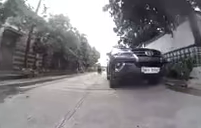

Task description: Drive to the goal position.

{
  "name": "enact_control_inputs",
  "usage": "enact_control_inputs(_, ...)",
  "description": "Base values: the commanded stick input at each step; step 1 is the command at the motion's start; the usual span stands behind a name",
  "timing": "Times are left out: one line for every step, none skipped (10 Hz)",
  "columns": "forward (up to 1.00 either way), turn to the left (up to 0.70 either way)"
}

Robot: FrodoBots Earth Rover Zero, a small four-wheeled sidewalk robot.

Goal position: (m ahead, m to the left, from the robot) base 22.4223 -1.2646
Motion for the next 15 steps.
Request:
enact_control_inputs(0.5, 0.0)
enact_control_inputs(0.5, 0.0)
enact_control_inputs(0.5, 0.0)
enact_control_inputs(0.5, 0.0)
enact_control_inputs(0.5, 0.0)
enact_control_inputs(0.5, 0.0)
enact_control_inputs(0.5, 0.5)
enact_control_inputs(0.5, 0.5)
enact_control_inputs(0.5, 0.48)
enact_control_inputs(0.5, 0.28)
enact_control_inputs(0.5, 0.08)
enact_control_inputs(0.5, 0.0)
enact_control_inputs(0.5, 0.0)
enact_control_inputs(0.5, 0.0)
enact_control_inputs(0.5, 0.0)
